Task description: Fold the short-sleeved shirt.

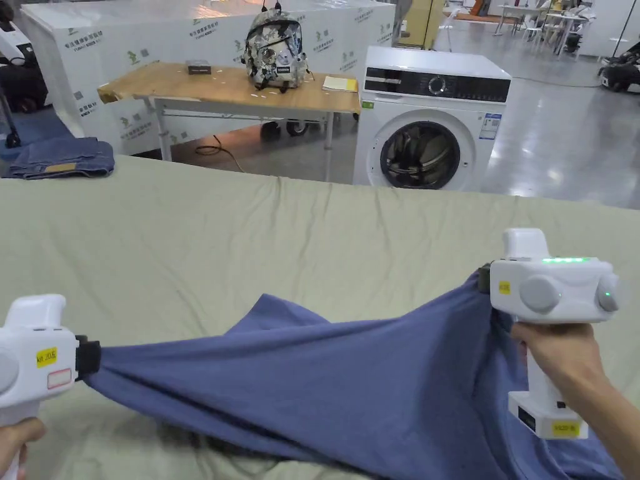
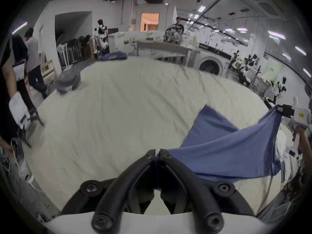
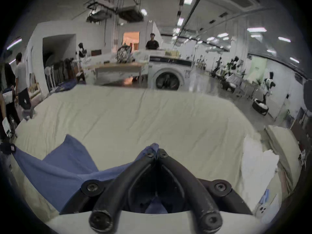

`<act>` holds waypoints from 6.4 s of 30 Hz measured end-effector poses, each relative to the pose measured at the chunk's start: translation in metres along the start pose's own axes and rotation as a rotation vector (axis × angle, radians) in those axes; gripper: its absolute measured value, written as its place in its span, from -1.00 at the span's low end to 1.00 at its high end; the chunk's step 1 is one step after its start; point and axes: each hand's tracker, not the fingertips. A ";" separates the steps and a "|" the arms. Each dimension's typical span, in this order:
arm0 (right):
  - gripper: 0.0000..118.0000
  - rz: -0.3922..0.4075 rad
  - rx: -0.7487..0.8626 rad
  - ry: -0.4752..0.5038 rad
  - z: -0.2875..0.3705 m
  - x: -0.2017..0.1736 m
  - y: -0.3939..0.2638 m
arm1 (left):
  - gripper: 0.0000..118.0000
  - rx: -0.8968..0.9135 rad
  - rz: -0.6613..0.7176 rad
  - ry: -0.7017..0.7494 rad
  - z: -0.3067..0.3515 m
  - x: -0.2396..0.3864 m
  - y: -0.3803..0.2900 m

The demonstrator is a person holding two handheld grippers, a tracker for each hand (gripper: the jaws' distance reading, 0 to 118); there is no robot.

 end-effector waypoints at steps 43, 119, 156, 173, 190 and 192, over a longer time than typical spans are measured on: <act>-1.00 -0.052 0.566 -0.282 0.160 0.080 0.270 | -1.00 0.642 -0.178 0.002 0.107 0.124 0.371; 0.25 -0.025 -0.218 -0.133 0.233 0.027 -0.237 | 0.05 -0.079 -0.134 -0.123 0.040 0.012 -0.146; -1.00 -0.114 0.179 -0.027 0.190 -0.059 -0.194 | 0.34 -0.200 -0.089 -0.025 0.040 -0.010 -0.146; -1.00 -0.111 0.056 -0.059 0.195 -0.034 -0.218 | -0.94 -0.353 -0.153 0.013 0.010 0.014 -0.176; 0.18 -0.082 -0.451 -0.059 0.202 0.026 -0.296 | -0.97 -0.350 -0.175 0.011 0.008 0.013 -0.178; 0.17 -0.117 -0.526 -0.023 0.189 0.027 -0.313 | -0.97 -0.351 -0.178 0.012 0.008 0.013 -0.178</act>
